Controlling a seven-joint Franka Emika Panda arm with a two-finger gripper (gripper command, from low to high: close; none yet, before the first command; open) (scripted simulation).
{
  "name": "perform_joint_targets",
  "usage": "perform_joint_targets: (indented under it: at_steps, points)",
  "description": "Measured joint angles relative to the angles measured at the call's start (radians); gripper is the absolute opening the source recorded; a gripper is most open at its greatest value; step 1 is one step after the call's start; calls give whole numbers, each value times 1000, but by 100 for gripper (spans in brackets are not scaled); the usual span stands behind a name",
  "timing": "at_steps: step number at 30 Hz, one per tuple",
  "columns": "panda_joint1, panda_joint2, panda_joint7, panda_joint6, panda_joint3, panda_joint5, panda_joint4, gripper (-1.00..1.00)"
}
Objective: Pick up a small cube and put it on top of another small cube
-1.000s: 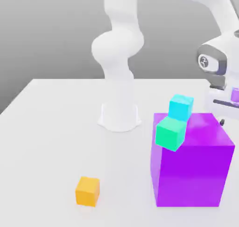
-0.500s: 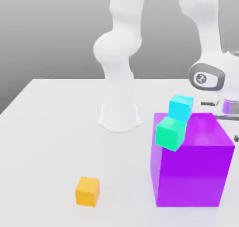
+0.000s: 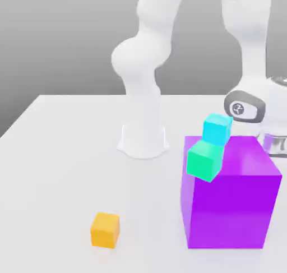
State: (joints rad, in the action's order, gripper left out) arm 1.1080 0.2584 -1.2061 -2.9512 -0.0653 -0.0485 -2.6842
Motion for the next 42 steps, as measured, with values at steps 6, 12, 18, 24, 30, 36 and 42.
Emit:
perform_joint_targets:
  at_steps: [6, 12, 18, 24, 30, 36, 42]
  points:
    - [12, -123, 17, 103, -17, 19, -27, -100]
    - [18, -112, 195, 131, -74, 75, -9, -100]
    - [67, -66, 275, 152, -81, 132, -1, -100]
    - [116, -31, 332, 162, -75, 167, 0, -100]
    - [163, -9, 378, 158, -59, 186, -4, -100]
    - [208, -2, 420, 142, -40, 199, -15, -100]
    - [224, 6, 409, 144, -3, 187, -26, -100]
